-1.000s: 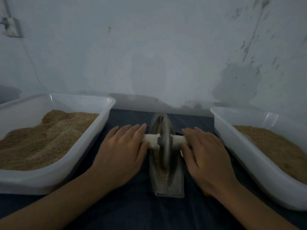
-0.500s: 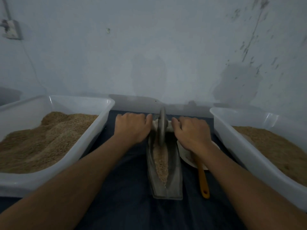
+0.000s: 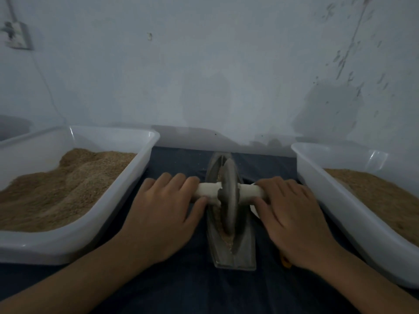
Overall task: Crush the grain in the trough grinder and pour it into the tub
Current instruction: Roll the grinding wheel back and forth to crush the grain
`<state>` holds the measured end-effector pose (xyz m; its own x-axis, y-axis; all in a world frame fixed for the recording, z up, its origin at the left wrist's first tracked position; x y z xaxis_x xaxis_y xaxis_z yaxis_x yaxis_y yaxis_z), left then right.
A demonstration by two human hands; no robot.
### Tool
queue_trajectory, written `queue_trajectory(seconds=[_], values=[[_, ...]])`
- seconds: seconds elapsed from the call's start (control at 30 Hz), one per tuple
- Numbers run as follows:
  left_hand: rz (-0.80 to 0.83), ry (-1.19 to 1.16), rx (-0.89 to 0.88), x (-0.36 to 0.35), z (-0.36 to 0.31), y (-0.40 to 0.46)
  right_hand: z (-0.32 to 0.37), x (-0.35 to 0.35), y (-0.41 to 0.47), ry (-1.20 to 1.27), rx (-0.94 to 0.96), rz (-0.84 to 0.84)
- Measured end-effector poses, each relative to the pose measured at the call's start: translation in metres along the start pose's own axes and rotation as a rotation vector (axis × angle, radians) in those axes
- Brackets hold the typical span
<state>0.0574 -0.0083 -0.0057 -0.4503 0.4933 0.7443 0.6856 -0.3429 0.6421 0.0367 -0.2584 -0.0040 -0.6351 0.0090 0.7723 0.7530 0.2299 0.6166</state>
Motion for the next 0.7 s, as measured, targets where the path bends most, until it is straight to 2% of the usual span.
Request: queue_trajectory(seconds=[0.13,0.3,0.47,0.53,0.6,0.7], values=[[-0.033,0.041,-0.001,-0.008,0.000,0.014,0.001,-0.010,0.005,-0.057,-0.026,0.009],[-0.041,0.180,0.107,-0.038,0.020,0.067,-0.009,-0.041,0.062,-0.120,-0.083,0.084],[0.095,0.375,0.105,-0.057,0.033,0.112,-0.018,-0.062,0.109,-0.076,-0.149,0.180],[0.112,0.367,0.086,-0.055,0.033,0.110,-0.016,-0.059,0.107,-0.096,-0.157,0.147],[0.046,0.323,0.079,-0.049,0.029,0.096,-0.012,-0.051,0.093,-0.148,-0.128,0.088],[0.018,0.165,0.094,-0.035,0.025,0.057,-0.003,-0.032,0.060,-0.105,-0.047,0.005]])
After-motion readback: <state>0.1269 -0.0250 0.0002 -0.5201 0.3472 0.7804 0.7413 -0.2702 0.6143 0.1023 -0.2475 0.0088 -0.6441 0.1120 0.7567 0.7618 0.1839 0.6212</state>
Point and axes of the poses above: each hand's wrist, its own y-axis towards the middle knuckle, its own x-axis out of the back of the hand, z = x × y, the point moved 4 cm from there along y, towards the middle knuckle, and after that the axes turned 14 degrees about -y, right-handed, at the moved point
